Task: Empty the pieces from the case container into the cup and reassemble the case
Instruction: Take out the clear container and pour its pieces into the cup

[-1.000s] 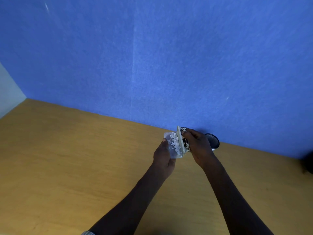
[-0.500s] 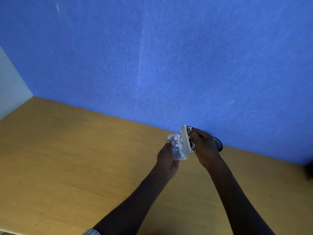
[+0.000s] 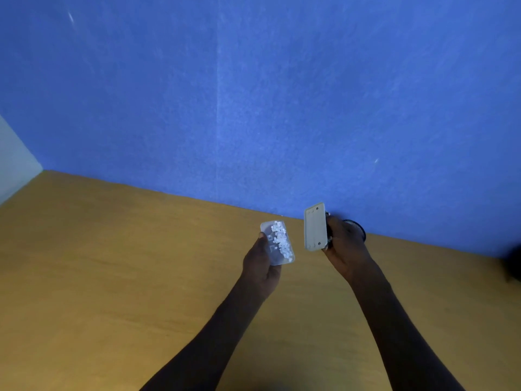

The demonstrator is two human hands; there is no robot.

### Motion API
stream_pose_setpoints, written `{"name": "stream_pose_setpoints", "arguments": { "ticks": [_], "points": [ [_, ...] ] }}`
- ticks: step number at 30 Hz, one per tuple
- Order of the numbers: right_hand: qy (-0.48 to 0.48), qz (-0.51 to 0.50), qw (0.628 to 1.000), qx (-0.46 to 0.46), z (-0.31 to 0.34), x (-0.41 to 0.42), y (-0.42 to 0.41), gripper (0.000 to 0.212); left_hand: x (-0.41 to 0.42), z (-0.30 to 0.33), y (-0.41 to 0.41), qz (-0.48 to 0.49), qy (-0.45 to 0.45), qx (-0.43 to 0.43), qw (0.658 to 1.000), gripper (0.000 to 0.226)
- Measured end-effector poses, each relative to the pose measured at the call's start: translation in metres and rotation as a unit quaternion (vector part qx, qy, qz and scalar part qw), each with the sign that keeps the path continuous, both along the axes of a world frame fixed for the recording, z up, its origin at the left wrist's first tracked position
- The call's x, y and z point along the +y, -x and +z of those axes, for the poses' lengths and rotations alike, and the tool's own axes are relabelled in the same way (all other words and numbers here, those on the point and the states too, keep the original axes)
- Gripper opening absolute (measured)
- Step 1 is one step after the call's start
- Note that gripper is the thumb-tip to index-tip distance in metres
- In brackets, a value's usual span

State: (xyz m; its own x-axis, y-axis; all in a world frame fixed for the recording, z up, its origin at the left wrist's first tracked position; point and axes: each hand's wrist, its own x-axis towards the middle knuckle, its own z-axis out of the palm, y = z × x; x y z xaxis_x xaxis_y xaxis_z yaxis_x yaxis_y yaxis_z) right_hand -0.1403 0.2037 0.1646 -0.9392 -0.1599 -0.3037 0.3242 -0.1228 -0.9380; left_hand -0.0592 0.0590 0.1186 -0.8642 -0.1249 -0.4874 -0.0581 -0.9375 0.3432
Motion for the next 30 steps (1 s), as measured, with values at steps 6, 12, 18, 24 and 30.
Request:
{"name": "stream_pose_setpoints", "arguments": {
  "ticks": [6, 12, 18, 24, 30],
  "points": [
    [-0.004, -0.005, 0.999, -0.048, -0.034, 0.015, -0.001, 0.014, -0.012, 0.001, -0.009, 0.022, -0.012, 0.008, 1.0, 0.043],
    [-0.013, -0.005, 0.995, -0.101, -0.068, 0.028, -0.014, 0.015, -0.011, -0.003, -0.017, 0.023, -0.012, -0.007, 1.0, 0.032],
    [-0.075, 0.022, 0.99, -0.118, -0.11, 0.035, -0.022, 0.018, -0.004, -0.002, -0.027, 0.011, -0.006, -0.027, 1.0, 0.038],
    [-0.174, 0.047, 0.973, -0.141, -0.151, 0.038, -0.028, 0.019, 0.005, -0.005, -0.031, 0.005, 0.015, -0.039, 0.999, 0.05],
    [-0.204, 0.087, 0.962, -0.158, -0.172, 0.036, -0.031, 0.024, 0.012, -0.008, -0.033, 0.005, 0.033, -0.086, 0.996, 0.049]
  ]
}}
